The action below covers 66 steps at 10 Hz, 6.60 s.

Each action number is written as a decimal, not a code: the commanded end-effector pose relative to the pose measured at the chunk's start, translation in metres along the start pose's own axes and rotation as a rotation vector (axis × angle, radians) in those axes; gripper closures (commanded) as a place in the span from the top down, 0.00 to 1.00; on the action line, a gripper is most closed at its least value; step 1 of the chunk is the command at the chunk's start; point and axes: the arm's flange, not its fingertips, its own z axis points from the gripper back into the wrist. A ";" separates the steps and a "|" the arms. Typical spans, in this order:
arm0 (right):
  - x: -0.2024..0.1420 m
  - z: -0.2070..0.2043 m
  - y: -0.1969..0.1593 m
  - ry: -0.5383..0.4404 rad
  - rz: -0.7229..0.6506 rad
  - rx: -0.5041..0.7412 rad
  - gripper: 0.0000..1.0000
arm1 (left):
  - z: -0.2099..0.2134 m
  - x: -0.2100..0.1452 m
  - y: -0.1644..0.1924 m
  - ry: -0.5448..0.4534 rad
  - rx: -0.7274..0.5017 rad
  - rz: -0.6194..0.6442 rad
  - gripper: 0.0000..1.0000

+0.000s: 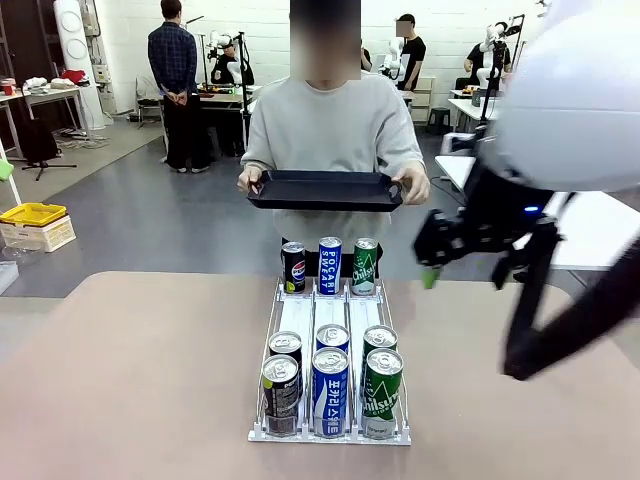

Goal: Retrieve and hand over the desired beverage to the person.
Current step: Pick up a can of the same type that the person held from the Automatic Can Dispenser.

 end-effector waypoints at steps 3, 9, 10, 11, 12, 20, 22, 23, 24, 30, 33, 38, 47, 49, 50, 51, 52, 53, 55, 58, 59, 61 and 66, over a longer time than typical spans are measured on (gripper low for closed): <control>0.035 -0.015 0.041 0.064 -0.015 0.046 1.00 | 0.000 0.001 0.002 -0.017 -0.008 -0.008 1.00; 0.032 -0.016 0.037 0.073 -0.003 0.036 1.00 | 0.000 0.001 0.002 -0.017 -0.008 -0.008 1.00; 0.035 -0.015 0.039 0.072 0.003 0.049 1.00 | 0.000 0.001 0.002 -0.017 -0.008 -0.008 1.00; 0.031 -0.023 0.047 0.067 -0.040 0.068 1.00 | 0.000 0.001 0.002 -0.017 -0.008 -0.008 1.00; 0.027 -0.032 0.056 0.083 -0.080 0.060 1.00 | 0.000 0.001 0.002 -0.017 -0.008 -0.008 1.00; 0.008 -0.120 0.069 0.143 -0.171 -0.033 1.00 | 0.000 0.001 0.002 -0.017 -0.008 -0.008 1.00; 0.009 -0.132 0.066 0.147 -0.154 -0.022 1.00 | 0.000 0.001 0.002 -0.017 -0.008 -0.008 1.00; 0.009 -0.139 0.064 0.154 -0.147 -0.028 1.00 | 0.000 0.001 0.002 -0.017 -0.008 -0.008 1.00; 0.009 -0.144 0.062 0.168 -0.136 -0.026 1.00 | 0.000 0.001 0.002 -0.017 -0.008 -0.008 1.00; 0.003 -0.150 0.055 0.214 -0.099 -0.019 1.00 | 0.000 0.001 0.002 -0.017 -0.008 -0.008 1.00; 0.001 -0.154 0.049 0.234 -0.108 -0.023 1.00 | 0.000 0.001 0.002 -0.017 -0.008 -0.008 1.00; 0.006 -0.164 0.051 0.264 -0.100 0.002 1.00 | 0.000 0.001 0.002 -0.017 -0.008 -0.008 1.00; 0.007 -0.170 0.054 0.240 0.021 0.026 0.00 | 0.000 0.001 0.002 -0.017 -0.008 -0.008 1.00; 0.006 -0.171 0.055 0.243 0.021 0.025 0.00 | 0.000 0.001 0.002 -0.017 -0.008 -0.008 1.00; 0.007 -0.171 0.054 0.244 0.018 0.026 0.06 | 0.000 0.001 0.002 -0.017 -0.008 -0.008 1.00; 0.007 -0.171 0.054 0.245 0.016 0.025 0.01 | 0.000 0.001 0.002 -0.017 -0.008 -0.008 1.00; 0.006 -0.170 0.054 0.245 0.017 0.020 0.00 | 0.000 0.001 0.002 -0.017 -0.008 -0.008 1.00; 0.002 -0.162 0.056 0.241 0.011 0.005 0.00 | 0.000 0.001 0.002 -0.017 -0.008 -0.008 1.00; -0.012 -0.108 0.067 0.259 0.019 -0.021 0.00 | 0.000 0.001 0.002 -0.017 -0.008 -0.008 1.00; -0.020 0.005 0.093 0.259 -0.015 -0.126 0.00 | 0.000 0.001 0.002 -0.017 -0.008 -0.008 1.00; -0.016 0.044 0.101 0.244 -0.028 -0.125 0.00 | 0.000 0.001 0.002 -0.017 -0.008 -0.008 1.00; -0.005 0.122 0.112 0.171 -0.052 -0.099 0.00 | 0.000 0.001 0.002 -0.017 -0.008 -0.008 1.00; 0.064 0.178 0.117 0.100 -0.103 -0.056 0.00 | 0.000 0.001 0.002 -0.017 -0.008 -0.008 1.00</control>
